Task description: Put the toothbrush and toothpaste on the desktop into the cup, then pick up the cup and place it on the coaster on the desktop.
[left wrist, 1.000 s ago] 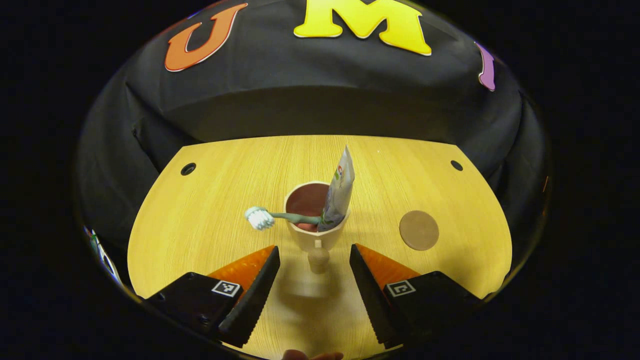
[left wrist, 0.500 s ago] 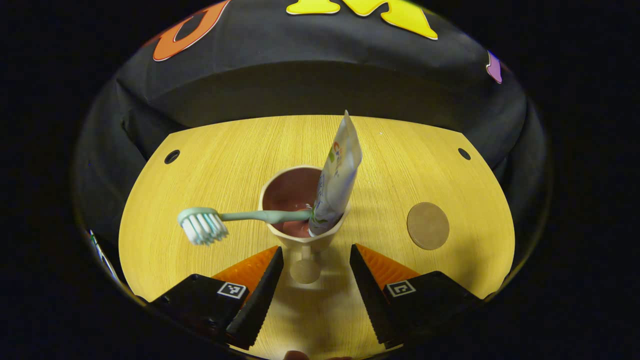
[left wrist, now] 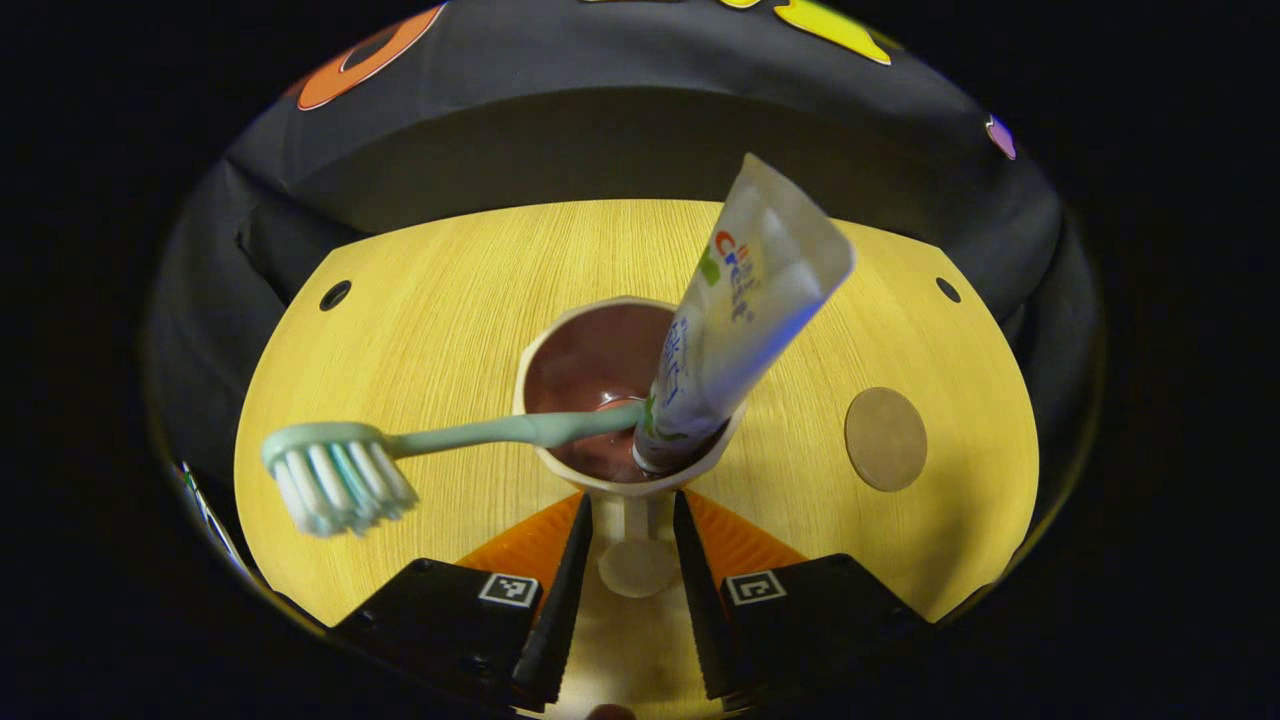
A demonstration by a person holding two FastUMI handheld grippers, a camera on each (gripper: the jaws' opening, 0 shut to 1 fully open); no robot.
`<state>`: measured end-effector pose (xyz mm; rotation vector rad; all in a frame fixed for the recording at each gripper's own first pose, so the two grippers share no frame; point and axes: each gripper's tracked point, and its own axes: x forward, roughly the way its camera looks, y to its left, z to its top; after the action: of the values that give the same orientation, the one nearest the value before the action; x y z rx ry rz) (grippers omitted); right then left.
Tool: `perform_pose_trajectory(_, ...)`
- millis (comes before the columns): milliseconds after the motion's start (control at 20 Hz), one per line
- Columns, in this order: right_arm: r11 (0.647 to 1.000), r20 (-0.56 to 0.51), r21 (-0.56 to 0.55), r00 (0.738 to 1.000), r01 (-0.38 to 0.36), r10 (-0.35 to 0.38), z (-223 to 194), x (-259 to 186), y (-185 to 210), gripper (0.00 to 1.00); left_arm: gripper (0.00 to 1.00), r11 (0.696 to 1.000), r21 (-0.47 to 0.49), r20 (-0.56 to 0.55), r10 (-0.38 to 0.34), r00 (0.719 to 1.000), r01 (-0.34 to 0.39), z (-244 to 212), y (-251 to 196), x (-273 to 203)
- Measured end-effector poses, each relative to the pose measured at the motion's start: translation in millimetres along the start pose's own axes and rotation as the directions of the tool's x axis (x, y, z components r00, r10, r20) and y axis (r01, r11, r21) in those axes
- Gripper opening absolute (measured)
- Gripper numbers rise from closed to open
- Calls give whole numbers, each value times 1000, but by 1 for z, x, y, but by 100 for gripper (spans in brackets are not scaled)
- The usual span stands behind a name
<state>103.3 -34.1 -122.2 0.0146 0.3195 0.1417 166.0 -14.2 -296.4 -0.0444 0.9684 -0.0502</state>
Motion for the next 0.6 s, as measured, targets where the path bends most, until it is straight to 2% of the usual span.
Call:
perform_pose_trajectory(50, 1000, -1, 0, 1000, 3, -3, 0, 0, 0, 98, 49, 1000, -3, -5, -3, 1000, 3, 1, -1, 1)
perform_pose_trajectory(100, 1000, -4, 2, 1000, 5, -5, 0, -1, -2, 98, 45, 1000, -5, -13, -5, 1000, 5, 3, -2, 2)
perform_pose_trajectory(150, 1000, -7, 3, 1000, 8, -8, -2, -1, -3, 98, 36, 1000, 0, -20, -2, 1000, 2, 6, -2, 2)
perform_pose_trajectory(200, 1000, -11, 4, 1000, 12, -12, -2, -1, -4, 98, 39, 1000, 10, -21, -1, 1000, 1, 10, -3, 2)
perform_pose_trajectory(250, 1000, -12, 6, 1000, 15, -14, -2, -1, -5, 98, 30, 1000, 19, -21, -1, 1000, 2, 15, -4, 1)
perform_pose_trajectory(400, 1000, -16, 13, 1000, 22, -21, -4, -2, -6, 98, 27, 999, 34, -23, 0, 1000, 1, 3, -6, 7)
perform_pose_trajectory(450, 1000, -17, 15, 1000, 22, -22, -4, -3, -7, 97, 31, 1000, 29, -19, 2, 1000, -2, 17, -5, 3)
perform_pose_trajectory(500, 1000, -19, 16, 1000, 24, -23, -5, -2, -7, 98, 23, 1000, 24, -18, 6, 1000, -5, 18, -4, 0)
perform_pose_trajectory(600, 999, -22, 19, 999, 26, -25, -7, -5, -9, 98, 20, 1000, 14, -14, 7, 1000, -7, 19, -6, 0)
